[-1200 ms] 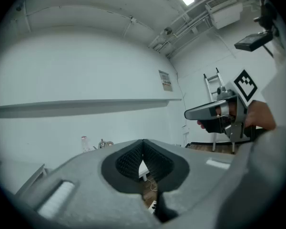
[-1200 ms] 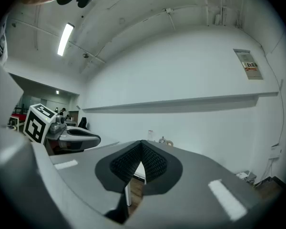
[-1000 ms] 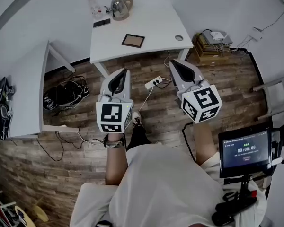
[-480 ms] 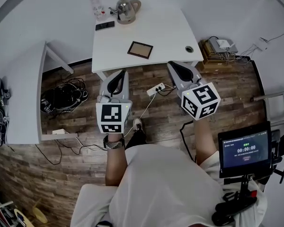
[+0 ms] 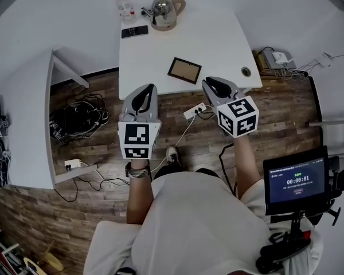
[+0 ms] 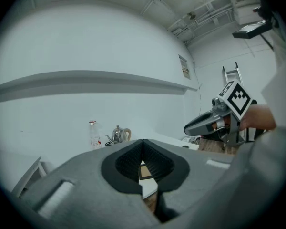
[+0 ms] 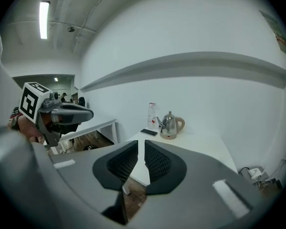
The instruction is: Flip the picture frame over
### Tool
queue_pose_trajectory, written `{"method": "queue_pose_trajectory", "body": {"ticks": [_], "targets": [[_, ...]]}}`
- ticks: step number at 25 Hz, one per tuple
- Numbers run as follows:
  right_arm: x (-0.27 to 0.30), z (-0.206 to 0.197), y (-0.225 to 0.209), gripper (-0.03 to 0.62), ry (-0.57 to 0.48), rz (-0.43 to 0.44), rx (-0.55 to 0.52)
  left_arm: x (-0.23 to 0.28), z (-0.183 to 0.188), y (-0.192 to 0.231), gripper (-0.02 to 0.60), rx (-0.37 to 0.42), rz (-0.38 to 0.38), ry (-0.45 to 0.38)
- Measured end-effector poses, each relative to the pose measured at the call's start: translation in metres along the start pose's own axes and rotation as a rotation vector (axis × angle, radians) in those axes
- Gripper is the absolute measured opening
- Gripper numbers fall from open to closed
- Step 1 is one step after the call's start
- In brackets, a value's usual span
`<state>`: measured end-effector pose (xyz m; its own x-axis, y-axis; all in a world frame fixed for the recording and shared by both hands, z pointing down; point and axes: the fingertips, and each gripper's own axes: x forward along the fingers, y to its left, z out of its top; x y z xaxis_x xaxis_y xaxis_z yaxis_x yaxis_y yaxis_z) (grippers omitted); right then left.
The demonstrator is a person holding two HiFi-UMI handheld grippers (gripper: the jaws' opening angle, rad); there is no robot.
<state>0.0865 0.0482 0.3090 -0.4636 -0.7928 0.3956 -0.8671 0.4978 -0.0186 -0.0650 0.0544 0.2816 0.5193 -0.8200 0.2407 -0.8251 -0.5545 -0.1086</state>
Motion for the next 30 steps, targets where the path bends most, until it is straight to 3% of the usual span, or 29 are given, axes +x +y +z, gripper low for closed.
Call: {"method": "queue_pose_trajectory", "body": {"ticks": [3, 5, 12, 15, 18, 24, 30], "targets": [[0.079, -0.004, -0.004, 0.055, 0.075, 0.015, 0.023, 0.046, -0.022, 0.059, 0.003, -0.026, -0.024, 0.028], [0.103, -0.012, -0.004, 0.06, 0.119, 0.023, 0.021, 0.06, -0.029, 0.073, 0.003, -0.028, -0.033, 0.036], [0.117, -0.047, 0.004, 0.081, 0.247, 0.067, -0.091, 0.052, -0.04, 0.055, 0.003, -0.03, -0.044, 0.063], [0.161, -0.066, -0.013, 0.081, 0.316, 0.107, -0.104, 0.084, -0.061, 0.069, 0.003, -0.057, -0.04, 0.112], [0.189, -0.083, -0.02, 0.081, 0.366, 0.141, -0.123, 0.101, -0.075, 0.079, 0.003, -0.072, -0.018, 0.142], [0.19, -0.106, -0.006, 0.086, 0.418, 0.192, -0.188, 0.075, -0.077, 0.066, 0.003, -0.095, 0.031, 0.141], [0.255, -0.144, -0.02, 0.087, 0.505, 0.276, -0.233, 0.11, -0.12, 0.079, 0.003, -0.144, 0.067, 0.221]]}}
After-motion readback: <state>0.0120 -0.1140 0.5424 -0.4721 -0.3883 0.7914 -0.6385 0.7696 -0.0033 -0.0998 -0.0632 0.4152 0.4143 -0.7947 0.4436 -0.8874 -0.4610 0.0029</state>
